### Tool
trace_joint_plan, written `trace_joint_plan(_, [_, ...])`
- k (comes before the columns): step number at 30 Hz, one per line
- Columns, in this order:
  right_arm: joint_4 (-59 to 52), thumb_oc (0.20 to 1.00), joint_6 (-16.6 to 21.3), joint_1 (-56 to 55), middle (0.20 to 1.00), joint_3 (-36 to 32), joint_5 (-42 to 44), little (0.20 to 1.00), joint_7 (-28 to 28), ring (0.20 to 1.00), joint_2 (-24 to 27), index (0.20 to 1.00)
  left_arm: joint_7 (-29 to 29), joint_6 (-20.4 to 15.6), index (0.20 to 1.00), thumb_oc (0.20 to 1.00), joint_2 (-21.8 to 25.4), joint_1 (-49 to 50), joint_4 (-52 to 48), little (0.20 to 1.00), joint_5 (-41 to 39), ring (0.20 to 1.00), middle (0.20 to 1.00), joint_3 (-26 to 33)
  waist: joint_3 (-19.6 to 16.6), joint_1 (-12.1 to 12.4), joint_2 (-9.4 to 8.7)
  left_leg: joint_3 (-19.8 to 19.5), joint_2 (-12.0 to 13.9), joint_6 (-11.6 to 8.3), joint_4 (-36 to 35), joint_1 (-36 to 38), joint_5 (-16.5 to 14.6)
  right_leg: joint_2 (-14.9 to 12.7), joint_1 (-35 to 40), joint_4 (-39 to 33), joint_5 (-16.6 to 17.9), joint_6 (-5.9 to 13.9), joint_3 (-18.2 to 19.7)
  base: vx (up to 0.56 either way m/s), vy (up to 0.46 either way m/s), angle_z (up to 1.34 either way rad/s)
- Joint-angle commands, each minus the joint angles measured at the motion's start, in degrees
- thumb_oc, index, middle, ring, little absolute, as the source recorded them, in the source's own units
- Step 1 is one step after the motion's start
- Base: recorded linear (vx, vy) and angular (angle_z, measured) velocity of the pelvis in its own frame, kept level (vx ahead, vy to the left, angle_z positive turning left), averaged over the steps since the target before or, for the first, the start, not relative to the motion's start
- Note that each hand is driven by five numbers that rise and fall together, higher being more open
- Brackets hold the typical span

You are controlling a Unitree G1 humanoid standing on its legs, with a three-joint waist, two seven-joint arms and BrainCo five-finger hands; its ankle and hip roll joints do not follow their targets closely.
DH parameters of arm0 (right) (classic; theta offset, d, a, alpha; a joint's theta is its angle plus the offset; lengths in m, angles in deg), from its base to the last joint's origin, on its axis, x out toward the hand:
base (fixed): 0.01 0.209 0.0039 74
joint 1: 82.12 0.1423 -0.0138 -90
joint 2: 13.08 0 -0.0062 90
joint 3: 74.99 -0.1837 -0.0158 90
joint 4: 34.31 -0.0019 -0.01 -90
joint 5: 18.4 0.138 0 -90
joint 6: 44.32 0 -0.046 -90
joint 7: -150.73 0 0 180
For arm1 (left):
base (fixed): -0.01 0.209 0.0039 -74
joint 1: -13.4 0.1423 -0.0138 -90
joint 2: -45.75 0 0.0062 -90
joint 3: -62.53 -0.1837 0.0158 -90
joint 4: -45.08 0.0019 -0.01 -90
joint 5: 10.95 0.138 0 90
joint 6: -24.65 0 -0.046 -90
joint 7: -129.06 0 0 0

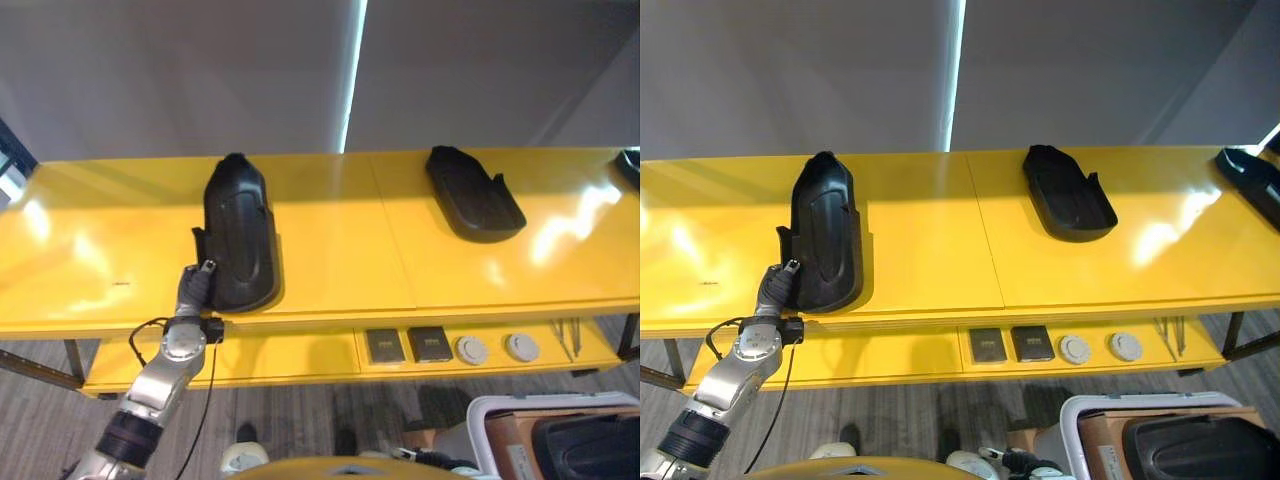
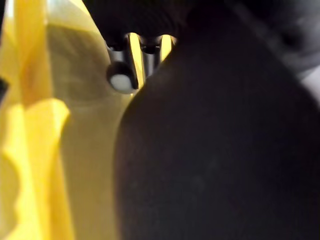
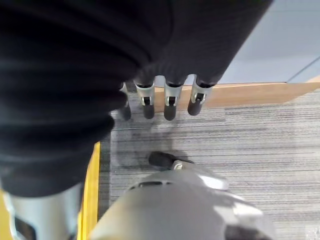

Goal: Move parts from the plastic box to the shelf.

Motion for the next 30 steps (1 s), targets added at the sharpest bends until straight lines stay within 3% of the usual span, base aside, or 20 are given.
trace_joint_plan(1, [1.4, 1.000, -0.4, 1.2, 1.000, 0.4, -1.7, 1.000, -0.8, 1.000, -0.1, 1.000, -1.7, 6.3, 0.200, 0.200, 4.9, -5.3, 5.5, 0.200, 8.3, 0.200, 0.200, 1.0, 1.4, -1.5, -2.18, -1.0, -3.8, 2.31, 3.3, -0.4, -3.5, -1.5, 1.2, 2.1, -2.6, 4.27, 1.4, 0.05, 0.097, -0.14])
trace_joint_plan(5, [1.1, 1.000, -0.3, 0.0, 1.000, 1.2, -5.0, 1.000, -2.0, 1.000, 0.8, 1.000, -3.7, 10.1, 0.200, 0.200, 8.0, -12.9, 17.2, 0.200, 7.7, 0.200, 0.200, -0.5, 0.1, -4.3, -0.83, 0.3, -4.6, 2.39, 0.4, 2.9, -3.4, -2.0, 1.9, 1.7, -2.3, 5.29, 3.0, 0.08, 0.127, -0.27])
trace_joint_plan(7, [0.0, 1.000, -1.0, -0.3, 1.000, 2.0, -6.2, 1.000, -2.4, 1.000, 1.1, 1.000, -1.8, 11.1, 0.200, 0.200, 7.9, -16.6, 22.7, 0.200, 7.6, 0.200, 0.200, -1.7, -0.4, -5.6, -0.41, 0.9, -4.8, 2.36, -0.6, 4.0, -3.4, -2.2, 2.1, 1.6, -2.3, 5.67, 3.6, 0.05, 0.077, -0.11])
trace_joint_plan(15, [1.2, 1.000, -1.3, 1.1, 1.000, 5.3, -9.4, 1.000, -4.0, 1.000, 2.2, 1.000, -1.7, 10.0, 0.200, 0.200, 5.1, -28.8, 43.5, 0.200, 6.2, 0.200, 0.200, -4.0, -1.1, -9.0, 0.32, 3.2, -4.7, 2.65, -2.2, 5.5, -3.8, -2.0, 1.6, 1.5, -2.3, 6.19, 5.3, 0.03, 0.011, -0.10])
trace_joint_plan(30, [5.3, 1.000, 1.5, 1.8, 1.000, 5.9, -11.5, 1.000, -4.7, 1.000, 1.8, 1.000, -5.7, 9.2, 0.200, 0.200, 0.5, -31.7, 48.1, 0.200, 8.3, 0.200, 0.200, -8.5, -1.1, -10.3, 0.45, 4.3, -4.5, 2.91, -2.7, 5.7, -4.1, -1.3, 1.2, 1.3, -2.5, 6.10, 6.7, 0.00, -0.009, -0.03])
